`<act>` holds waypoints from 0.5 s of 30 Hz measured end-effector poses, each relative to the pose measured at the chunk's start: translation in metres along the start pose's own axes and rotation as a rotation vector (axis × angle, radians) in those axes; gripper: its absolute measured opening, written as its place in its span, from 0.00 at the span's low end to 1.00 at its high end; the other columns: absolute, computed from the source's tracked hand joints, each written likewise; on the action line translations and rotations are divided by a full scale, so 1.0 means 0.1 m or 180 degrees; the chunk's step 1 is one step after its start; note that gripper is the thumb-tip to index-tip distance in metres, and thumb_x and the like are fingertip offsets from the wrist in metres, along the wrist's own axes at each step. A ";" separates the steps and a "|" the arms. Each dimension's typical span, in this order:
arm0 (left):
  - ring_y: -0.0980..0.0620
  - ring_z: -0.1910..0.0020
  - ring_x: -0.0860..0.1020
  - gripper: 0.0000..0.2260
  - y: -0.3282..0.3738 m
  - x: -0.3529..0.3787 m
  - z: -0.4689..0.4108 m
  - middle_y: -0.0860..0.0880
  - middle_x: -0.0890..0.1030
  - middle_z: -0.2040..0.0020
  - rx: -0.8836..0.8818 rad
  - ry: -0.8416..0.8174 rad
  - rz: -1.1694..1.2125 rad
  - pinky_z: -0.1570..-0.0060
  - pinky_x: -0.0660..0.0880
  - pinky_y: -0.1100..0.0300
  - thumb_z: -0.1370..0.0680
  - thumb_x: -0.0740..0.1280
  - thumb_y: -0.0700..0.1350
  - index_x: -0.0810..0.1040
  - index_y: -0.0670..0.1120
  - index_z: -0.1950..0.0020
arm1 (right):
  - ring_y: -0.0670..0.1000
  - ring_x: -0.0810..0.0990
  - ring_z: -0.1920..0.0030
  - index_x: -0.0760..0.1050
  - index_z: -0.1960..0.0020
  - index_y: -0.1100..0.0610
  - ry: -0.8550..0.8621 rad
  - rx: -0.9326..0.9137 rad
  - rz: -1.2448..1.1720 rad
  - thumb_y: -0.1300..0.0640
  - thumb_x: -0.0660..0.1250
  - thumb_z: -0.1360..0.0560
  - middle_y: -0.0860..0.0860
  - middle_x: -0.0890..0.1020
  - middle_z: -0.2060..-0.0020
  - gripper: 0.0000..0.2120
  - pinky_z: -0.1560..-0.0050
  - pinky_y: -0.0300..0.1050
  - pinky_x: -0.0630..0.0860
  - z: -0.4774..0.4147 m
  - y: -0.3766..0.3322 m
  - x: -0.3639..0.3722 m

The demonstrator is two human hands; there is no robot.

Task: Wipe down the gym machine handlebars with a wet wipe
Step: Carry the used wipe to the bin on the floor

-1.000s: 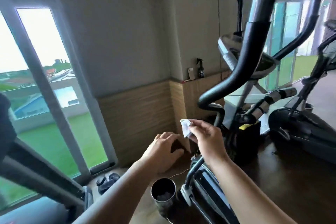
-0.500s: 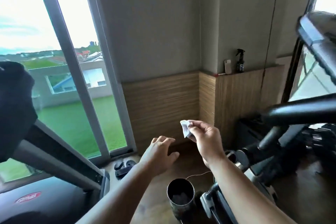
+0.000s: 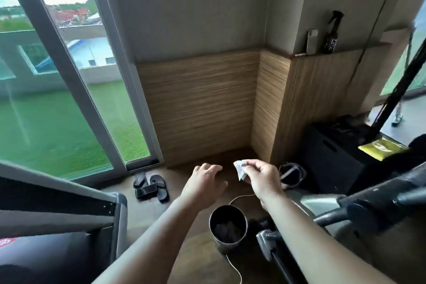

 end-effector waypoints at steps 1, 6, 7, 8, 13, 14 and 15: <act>0.46 0.26 0.68 0.26 -0.11 0.08 -0.14 0.49 0.74 0.27 -0.0017 -0.0098 0.0013 0.28 0.67 0.55 0.19 0.67 0.56 0.71 0.52 0.22 | 0.52 0.89 0.51 0.88 0.61 0.40 0.0066 0.0069 0.0135 0.59 0.75 0.25 0.45 0.90 0.61 0.14 0.41 0.60 0.85 -0.11 0.13 0.07; 0.44 0.28 0.71 0.21 -0.53 0.39 -0.65 0.48 0.75 0.27 0.0075 -0.0586 -0.0156 0.29 0.63 0.57 0.17 0.65 0.52 0.74 0.49 0.24 | 0.49 0.88 0.56 0.86 0.66 0.42 0.0222 0.0688 0.0547 0.61 0.73 0.26 0.39 0.88 0.67 0.16 0.42 0.58 0.85 -0.53 0.71 0.34; 0.44 0.28 0.71 0.19 -0.59 0.43 -0.74 0.47 0.76 0.28 0.0074 -0.0645 -0.0191 0.29 0.64 0.56 0.16 0.64 0.50 0.75 0.47 0.26 | 0.50 0.88 0.56 0.86 0.65 0.41 0.0237 0.0794 0.0588 0.60 0.74 0.26 0.40 0.88 0.66 0.15 0.43 0.58 0.85 -0.59 0.80 0.39; 0.43 0.29 0.72 0.17 -0.65 0.48 -0.83 0.46 0.78 0.30 0.0014 -0.0669 -0.0168 0.31 0.64 0.56 0.16 0.64 0.49 0.77 0.45 0.29 | 0.51 0.88 0.55 0.87 0.64 0.42 0.0258 0.0895 0.0638 0.59 0.74 0.26 0.42 0.89 0.66 0.14 0.43 0.56 0.85 -0.66 0.89 0.44; 0.40 0.34 0.76 0.13 -0.90 0.77 -1.16 0.42 0.81 0.38 -0.0399 -0.0896 0.0122 0.36 0.69 0.54 0.17 0.64 0.48 0.81 0.44 0.36 | 0.53 0.85 0.52 0.82 0.65 0.47 0.0348 0.1286 0.1127 0.54 0.73 0.25 0.46 0.86 0.63 0.11 0.44 0.49 0.78 -0.95 1.18 0.59; 0.39 0.34 0.76 0.14 -0.94 0.83 -1.22 0.42 0.81 0.37 -0.0494 -0.0922 0.0172 0.36 0.70 0.54 0.17 0.65 0.48 0.80 0.45 0.35 | 0.53 0.85 0.52 0.82 0.66 0.46 0.0332 0.1339 0.1214 0.54 0.73 0.25 0.45 0.86 0.63 0.11 0.42 0.51 0.78 -1.02 1.21 0.62; 0.38 0.34 0.76 0.14 -0.98 0.88 -1.27 0.42 0.81 0.37 -0.0581 -0.0906 0.0235 0.36 0.70 0.53 0.18 0.65 0.49 0.80 0.45 0.34 | 0.54 0.85 0.52 0.83 0.65 0.47 0.0309 0.1349 0.1258 0.54 0.72 0.25 0.46 0.87 0.62 0.10 0.41 0.52 0.78 -1.10 1.29 0.64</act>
Point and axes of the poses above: each hand's wrist, its own z-axis away from the middle knuckle, its own x-axis out of the palm, y = z × x, the point moved 2 cm from there along -z, towards the middle knuckle
